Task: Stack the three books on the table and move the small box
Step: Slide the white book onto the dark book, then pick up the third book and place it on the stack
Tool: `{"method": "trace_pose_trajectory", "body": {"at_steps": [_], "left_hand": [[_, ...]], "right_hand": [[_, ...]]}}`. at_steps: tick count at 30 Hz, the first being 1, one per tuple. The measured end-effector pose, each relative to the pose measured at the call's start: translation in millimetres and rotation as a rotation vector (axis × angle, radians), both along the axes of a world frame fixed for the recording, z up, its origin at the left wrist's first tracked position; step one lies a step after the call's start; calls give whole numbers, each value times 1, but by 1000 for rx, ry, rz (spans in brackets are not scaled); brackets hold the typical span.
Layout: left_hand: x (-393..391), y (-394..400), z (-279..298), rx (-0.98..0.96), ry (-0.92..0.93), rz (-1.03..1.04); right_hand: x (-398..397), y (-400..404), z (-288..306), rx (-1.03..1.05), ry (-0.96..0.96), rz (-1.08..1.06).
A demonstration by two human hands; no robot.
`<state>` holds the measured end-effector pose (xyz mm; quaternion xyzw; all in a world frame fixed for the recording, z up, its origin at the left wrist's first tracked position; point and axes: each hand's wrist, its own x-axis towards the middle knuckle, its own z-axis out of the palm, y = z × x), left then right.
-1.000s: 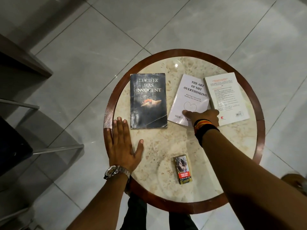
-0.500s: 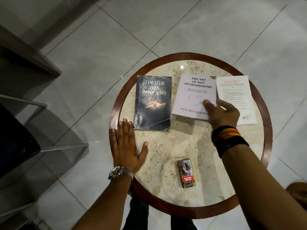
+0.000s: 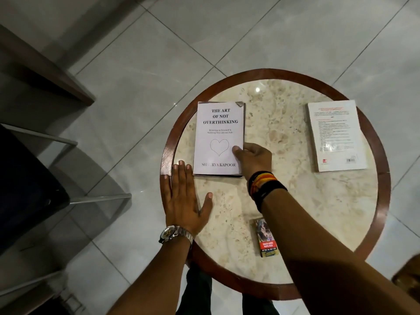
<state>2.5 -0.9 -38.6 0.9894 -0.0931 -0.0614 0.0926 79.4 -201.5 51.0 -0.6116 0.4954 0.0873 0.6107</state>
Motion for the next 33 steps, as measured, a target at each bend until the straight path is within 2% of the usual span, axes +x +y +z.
{"method": "trace_pose_trajectory", "body": {"at_steps": [6, 16, 20, 24, 26, 28, 31, 33], "left_hand": [[0, 0, -2, 20, -8, 2], [1, -1, 2, 25, 32, 5], [-1, -1, 3, -19, 24, -11], [-1, 1, 0, -33, 4, -31], [-1, 1, 0, -17, -5, -34], [-1, 2, 0, -19, 4, -31], [-1, 1, -1, -5, 3, -27], [0, 2, -2, 4, -7, -24]], "right_hand": [[-12, -13, 0, -157, 46, 2], [-14, -16, -4, -191, 87, 37], [-29, -49, 3, -169, 130, -54], [-38, -118, 18, -602, 141, -84], [-40, -150, 21, -773, 150, 3], [-43, -176, 17, -844, 234, 131], [-48, -200, 12, -732, 420, 191], [-48, -205, 12, -665, 450, 177]]}}
